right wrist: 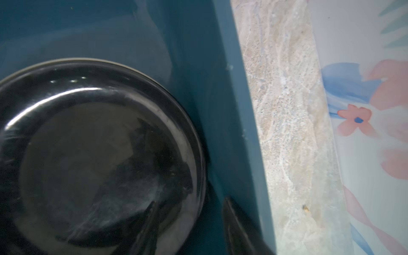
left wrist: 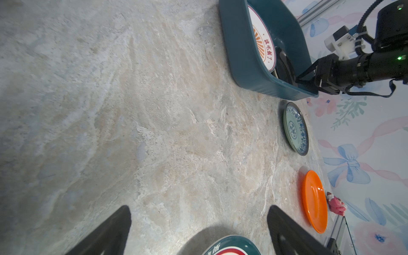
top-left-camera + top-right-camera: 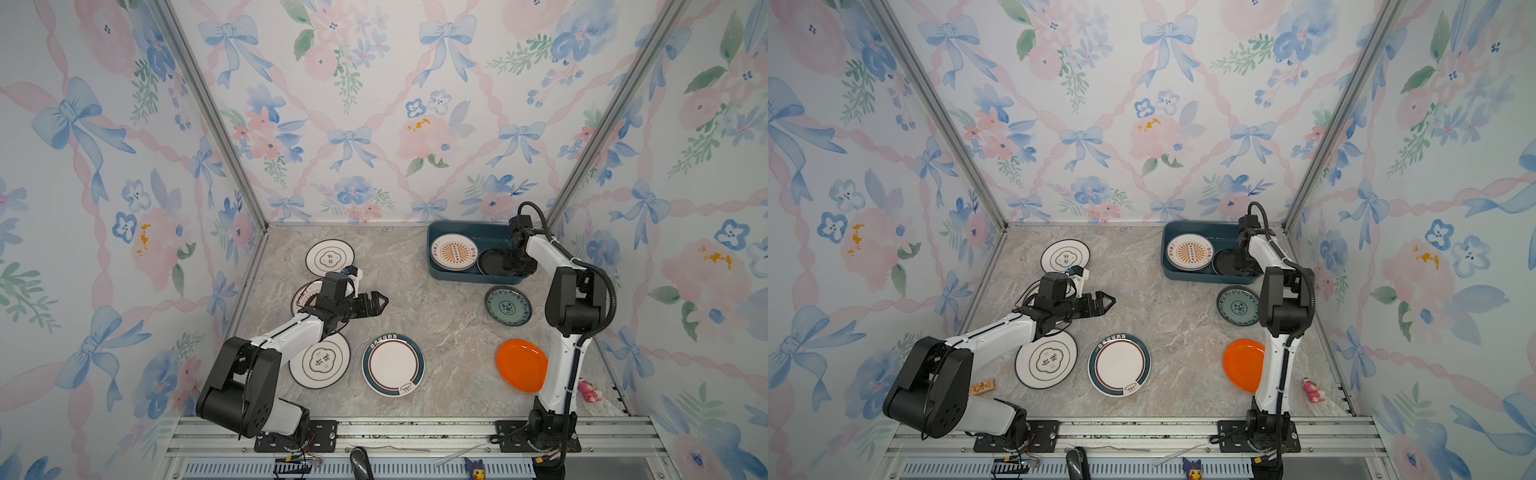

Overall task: Place the plates into the plastic bin on the countertop
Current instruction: Move the plastic bin to the top-right of the table.

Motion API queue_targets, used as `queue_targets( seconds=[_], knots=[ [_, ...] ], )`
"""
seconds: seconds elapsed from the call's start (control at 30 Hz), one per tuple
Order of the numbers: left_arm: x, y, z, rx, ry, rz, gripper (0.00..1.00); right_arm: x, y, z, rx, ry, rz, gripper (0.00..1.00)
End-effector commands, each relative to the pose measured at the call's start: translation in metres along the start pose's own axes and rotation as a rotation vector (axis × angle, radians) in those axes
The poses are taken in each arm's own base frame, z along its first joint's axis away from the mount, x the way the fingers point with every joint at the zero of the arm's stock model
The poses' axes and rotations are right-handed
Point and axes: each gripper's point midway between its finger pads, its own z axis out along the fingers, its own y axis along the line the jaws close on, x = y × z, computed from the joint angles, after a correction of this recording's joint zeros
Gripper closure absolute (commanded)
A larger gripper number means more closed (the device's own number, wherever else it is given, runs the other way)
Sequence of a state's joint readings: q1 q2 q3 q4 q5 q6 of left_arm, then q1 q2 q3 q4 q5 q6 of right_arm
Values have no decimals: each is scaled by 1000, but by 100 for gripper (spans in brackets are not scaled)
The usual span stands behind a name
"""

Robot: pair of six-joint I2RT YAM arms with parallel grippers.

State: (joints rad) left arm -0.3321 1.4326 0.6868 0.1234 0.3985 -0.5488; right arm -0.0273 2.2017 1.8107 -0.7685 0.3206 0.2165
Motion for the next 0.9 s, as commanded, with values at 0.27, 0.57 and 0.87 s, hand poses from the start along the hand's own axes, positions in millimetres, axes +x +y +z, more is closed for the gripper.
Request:
queue_targets(
  seconds=[0.27, 0.57, 0.87],
  knots=[
    [-6, 7, -6, -45, -33, 17, 2, -9, 34, -61, -169, -111, -15, 47],
    [-9, 13, -11, -51, -57, 5, 2, 47, 117, -175, -721, -126, -101, 46],
    [-12, 19, -19, -63, -79, 7, 2, 177, 161, -206, -921, 20, -184, 46]
  ],
)
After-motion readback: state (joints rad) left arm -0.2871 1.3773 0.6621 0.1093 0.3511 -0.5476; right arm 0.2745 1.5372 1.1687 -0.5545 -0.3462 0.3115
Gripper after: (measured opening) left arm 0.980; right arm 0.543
